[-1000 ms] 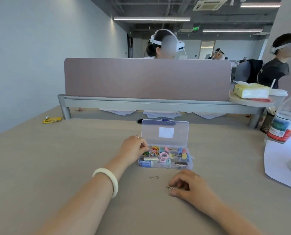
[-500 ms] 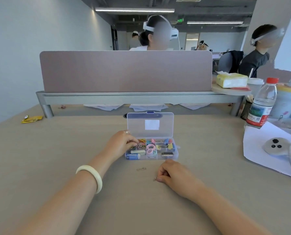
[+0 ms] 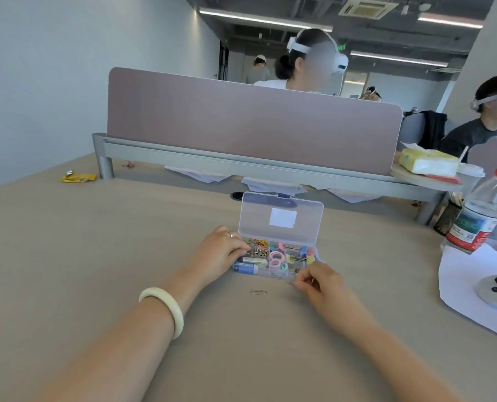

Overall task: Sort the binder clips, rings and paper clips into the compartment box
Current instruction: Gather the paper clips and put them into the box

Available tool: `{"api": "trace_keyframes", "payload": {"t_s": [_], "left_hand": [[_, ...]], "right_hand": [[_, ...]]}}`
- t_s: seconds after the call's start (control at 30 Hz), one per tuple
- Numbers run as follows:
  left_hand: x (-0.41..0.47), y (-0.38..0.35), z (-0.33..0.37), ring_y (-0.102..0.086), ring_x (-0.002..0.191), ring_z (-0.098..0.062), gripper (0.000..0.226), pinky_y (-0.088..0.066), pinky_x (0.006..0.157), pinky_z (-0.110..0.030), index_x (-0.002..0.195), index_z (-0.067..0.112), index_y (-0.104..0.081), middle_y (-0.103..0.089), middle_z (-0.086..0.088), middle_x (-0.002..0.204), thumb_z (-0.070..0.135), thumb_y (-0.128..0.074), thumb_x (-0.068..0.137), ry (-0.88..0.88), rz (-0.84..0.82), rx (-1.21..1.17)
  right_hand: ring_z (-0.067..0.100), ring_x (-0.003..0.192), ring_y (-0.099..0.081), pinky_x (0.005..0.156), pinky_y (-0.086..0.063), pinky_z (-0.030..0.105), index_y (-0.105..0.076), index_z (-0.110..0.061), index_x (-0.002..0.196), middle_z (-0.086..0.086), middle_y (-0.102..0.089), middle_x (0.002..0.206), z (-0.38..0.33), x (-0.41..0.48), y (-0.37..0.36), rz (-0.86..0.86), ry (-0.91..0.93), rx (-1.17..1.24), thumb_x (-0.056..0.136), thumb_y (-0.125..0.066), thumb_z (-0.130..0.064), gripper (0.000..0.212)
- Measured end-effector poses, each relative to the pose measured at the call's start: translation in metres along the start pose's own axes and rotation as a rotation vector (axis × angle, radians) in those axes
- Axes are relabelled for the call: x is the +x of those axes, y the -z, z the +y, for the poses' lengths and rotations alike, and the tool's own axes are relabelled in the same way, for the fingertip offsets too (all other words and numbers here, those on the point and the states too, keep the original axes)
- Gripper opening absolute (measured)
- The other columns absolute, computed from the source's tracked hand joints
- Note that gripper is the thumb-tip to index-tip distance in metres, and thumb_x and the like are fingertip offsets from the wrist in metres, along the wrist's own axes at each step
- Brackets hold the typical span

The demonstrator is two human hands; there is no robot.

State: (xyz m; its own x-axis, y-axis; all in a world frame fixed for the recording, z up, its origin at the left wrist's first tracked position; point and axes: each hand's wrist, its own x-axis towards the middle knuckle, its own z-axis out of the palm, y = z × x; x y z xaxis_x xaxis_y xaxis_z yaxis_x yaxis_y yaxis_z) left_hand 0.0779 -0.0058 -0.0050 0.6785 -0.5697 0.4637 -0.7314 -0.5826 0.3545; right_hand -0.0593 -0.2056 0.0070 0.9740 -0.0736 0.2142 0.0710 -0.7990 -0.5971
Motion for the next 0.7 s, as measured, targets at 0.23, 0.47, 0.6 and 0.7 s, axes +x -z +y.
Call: {"api": "trace_keyframes", "payload": {"t_s": [0.23,0.47,0.6,0.7], "left_hand": [[-0.012,-0.003,0.008,-0.056,0.078,-0.025,0.008,-0.048,0.072,-0.033,0.080,0.016,-0.072,-0.071,-0.003,0.079,0.013,-0.063,0.079,0.001,0.175,-0.011],[-0.028,0.000,0.023,-0.046,0.065,-0.010,0.013,-0.037,0.062,-0.023,0.072,0.017,-0.068,-0.055,0.010,0.062,0.029,-0.065,0.077,0.081,0.004,-0.161],[-0.030,0.001,0.026,-0.050,0.067,-0.012,0.014,-0.037,0.063,-0.025,0.074,0.017,-0.069,-0.068,-0.002,0.074,0.030,-0.065,0.078,0.079,-0.055,-0.133],[-0.031,0.005,0.029,-0.054,0.068,-0.014,0.014,-0.044,0.065,-0.030,0.076,0.018,-0.070,-0.066,0.000,0.074,0.032,-0.067,0.077,0.088,-0.103,-0.161]], "right_hand": [[0.015,0.072,-0.052,0.065,-0.042,0.024,-0.056,-0.014,0.072,-0.002,-0.054,0.080,-0.031,0.082,-0.002,-0.019,-0.008,-0.101,0.089,-0.056,-0.018,0.017],[0.025,0.075,-0.057,0.068,-0.046,0.031,-0.055,-0.015,0.058,-0.001,-0.056,0.075,-0.053,0.121,-0.036,-0.062,0.017,-0.292,0.084,-0.054,-0.012,0.027],[0.029,0.078,-0.060,0.069,-0.048,0.035,-0.062,-0.011,0.065,0.007,-0.058,0.084,-0.050,0.125,-0.041,-0.069,0.010,-0.354,0.080,-0.050,-0.005,0.020],[0.039,0.079,-0.054,0.068,-0.050,0.042,-0.060,-0.001,0.067,0.019,-0.058,0.083,-0.046,0.127,-0.034,-0.059,0.027,-0.286,0.082,-0.050,-0.005,0.018]]}}
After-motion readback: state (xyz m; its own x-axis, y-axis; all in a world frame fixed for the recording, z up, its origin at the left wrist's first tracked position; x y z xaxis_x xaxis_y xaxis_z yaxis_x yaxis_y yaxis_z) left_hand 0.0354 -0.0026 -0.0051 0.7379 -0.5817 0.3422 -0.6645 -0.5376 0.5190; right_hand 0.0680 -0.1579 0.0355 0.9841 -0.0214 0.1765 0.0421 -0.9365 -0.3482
